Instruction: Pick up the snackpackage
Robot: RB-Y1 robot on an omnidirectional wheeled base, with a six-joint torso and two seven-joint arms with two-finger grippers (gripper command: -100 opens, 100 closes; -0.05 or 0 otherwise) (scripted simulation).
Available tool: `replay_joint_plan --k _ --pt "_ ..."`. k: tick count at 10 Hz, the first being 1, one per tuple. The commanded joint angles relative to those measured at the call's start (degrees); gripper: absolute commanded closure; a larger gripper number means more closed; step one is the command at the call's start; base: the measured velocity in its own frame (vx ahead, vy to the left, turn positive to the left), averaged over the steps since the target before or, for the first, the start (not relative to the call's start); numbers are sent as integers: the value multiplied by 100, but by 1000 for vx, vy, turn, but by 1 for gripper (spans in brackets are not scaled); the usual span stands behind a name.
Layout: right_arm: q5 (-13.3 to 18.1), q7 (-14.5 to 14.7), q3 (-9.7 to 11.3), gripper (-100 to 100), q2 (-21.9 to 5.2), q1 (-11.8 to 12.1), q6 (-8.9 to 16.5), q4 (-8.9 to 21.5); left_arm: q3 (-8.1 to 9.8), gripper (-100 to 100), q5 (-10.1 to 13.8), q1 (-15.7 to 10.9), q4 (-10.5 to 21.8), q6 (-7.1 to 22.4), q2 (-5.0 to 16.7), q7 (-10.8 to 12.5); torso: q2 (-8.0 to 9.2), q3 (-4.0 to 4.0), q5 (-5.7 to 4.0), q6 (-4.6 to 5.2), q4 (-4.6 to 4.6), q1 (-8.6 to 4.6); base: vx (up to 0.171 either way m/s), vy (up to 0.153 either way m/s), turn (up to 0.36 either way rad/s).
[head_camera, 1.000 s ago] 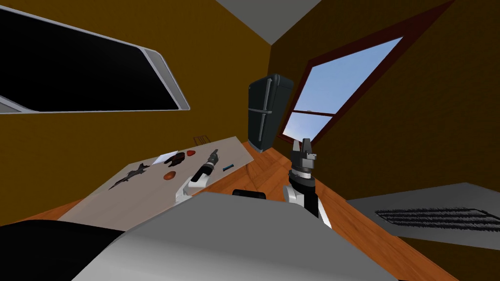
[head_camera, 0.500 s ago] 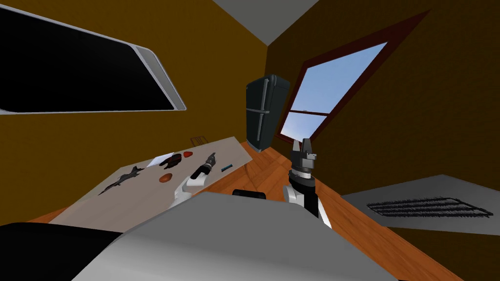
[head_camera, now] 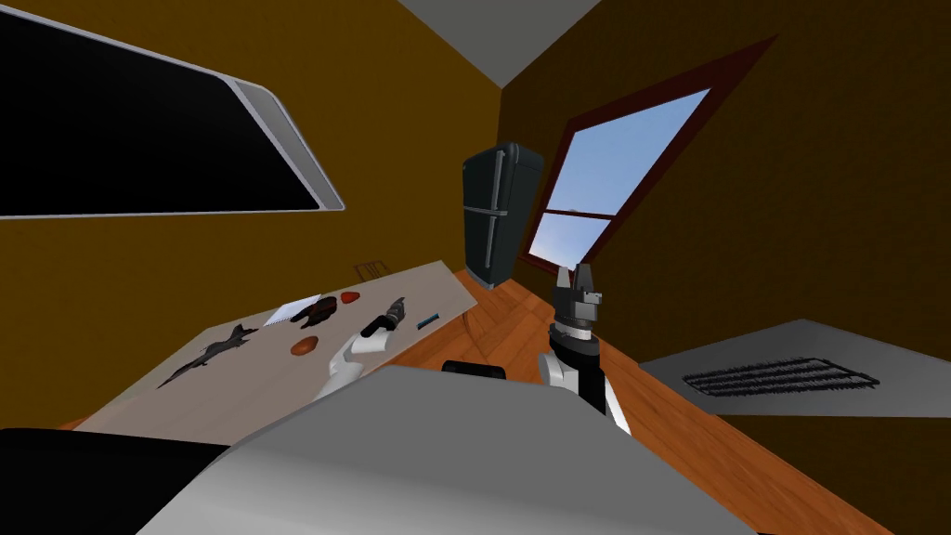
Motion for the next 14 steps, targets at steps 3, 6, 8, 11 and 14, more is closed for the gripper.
replay_joint_plan --k 3,6,8,11,14 --pt "0 0 0 0 0 0 0 0 261 -100 119 -225 576 563 80 78 -1 -1 0 -1 0 2 13 -7 -94" --pt "0 0 0 0 0 0 0 0 396 -100 165 -331 889 892 103 112 -1 0 0 -1 0 1 13 -4 -59" --pt "0 0 0 0 0 0 0 0 534 -100 209 -434 1251 1119 120 144 -5 -3 0 0 -1 2 24 -3 -119" --pt "0 0 0 0 0 0 0 0 675 -100 250 -533 1542 1440 130 175 -3 -2 0 -2 -1 2 18 -1 -55" --pt "0 0 0 0 0 0 0 0 961 -100 324 -720 1988 1848 132 231 -11 -6 0 3 -1 4 41 6 -153"
